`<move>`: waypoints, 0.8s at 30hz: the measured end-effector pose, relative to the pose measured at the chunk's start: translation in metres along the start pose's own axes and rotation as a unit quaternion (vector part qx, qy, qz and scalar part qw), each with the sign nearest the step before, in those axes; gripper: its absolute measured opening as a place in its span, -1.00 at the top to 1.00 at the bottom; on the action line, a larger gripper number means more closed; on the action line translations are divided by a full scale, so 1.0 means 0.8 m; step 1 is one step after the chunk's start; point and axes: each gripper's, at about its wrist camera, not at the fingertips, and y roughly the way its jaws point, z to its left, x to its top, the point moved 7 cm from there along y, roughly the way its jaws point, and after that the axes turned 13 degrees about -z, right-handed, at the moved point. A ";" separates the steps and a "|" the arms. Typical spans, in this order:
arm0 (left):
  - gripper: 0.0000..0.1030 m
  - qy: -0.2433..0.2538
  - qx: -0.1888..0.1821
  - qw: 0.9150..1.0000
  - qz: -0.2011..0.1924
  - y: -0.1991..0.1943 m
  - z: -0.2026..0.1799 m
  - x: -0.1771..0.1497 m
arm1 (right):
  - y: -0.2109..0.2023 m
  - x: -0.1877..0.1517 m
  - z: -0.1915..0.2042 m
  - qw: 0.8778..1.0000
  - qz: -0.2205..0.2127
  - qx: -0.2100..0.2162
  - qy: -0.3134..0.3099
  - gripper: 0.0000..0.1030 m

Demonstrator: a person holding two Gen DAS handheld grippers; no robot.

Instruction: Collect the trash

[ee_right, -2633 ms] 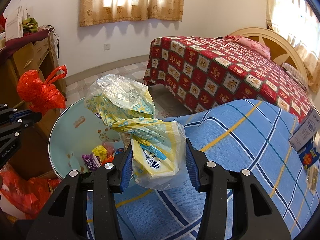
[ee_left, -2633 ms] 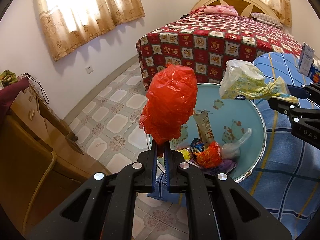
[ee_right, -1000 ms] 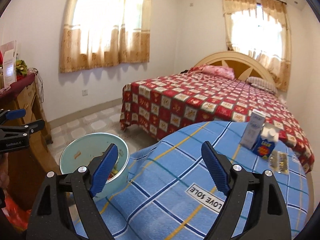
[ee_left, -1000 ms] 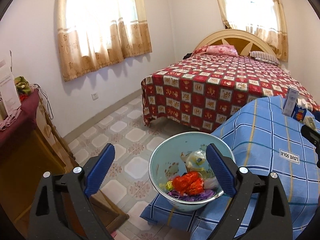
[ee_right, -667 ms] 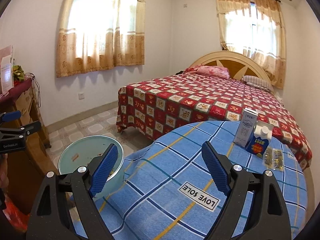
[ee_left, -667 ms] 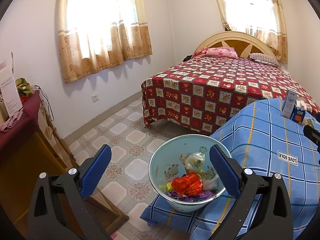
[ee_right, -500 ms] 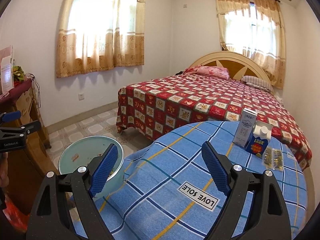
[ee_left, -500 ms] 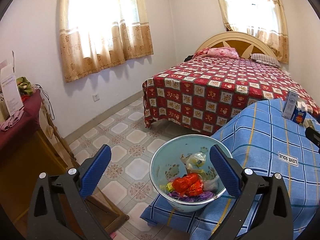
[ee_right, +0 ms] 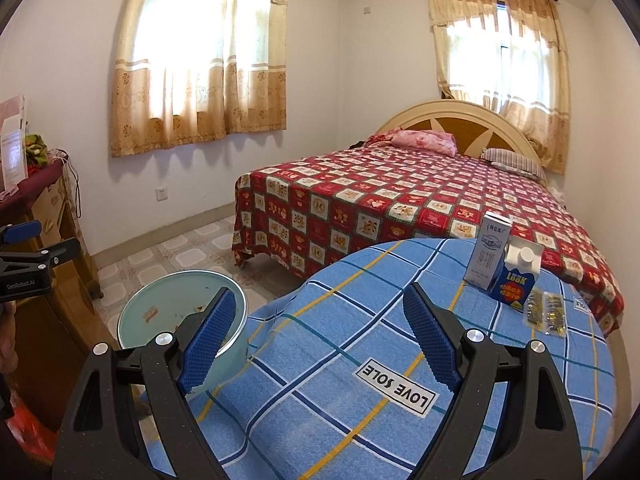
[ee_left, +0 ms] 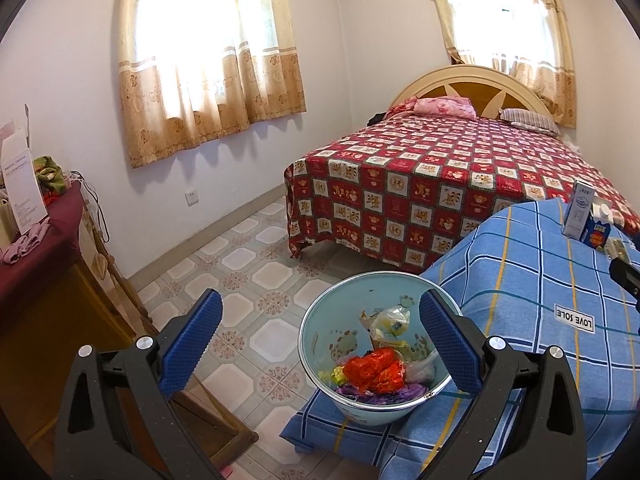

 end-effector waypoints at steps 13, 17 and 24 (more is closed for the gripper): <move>-0.88 0.004 -0.001 1.000 0.003 0.001 0.002 0.001 | -0.003 -0.004 0.003 1.000 0.000 -0.001 0.002 -0.64; -0.88 0.006 0.002 1.000 0.004 0.002 0.005 0.001 | -0.004 -0.005 0.003 1.000 0.000 -0.001 0.002 -0.64; -0.88 0.008 0.005 1.000 0.002 0.002 0.003 0.000 | -0.006 -0.007 0.005 1.000 -0.003 -0.002 0.000 -0.64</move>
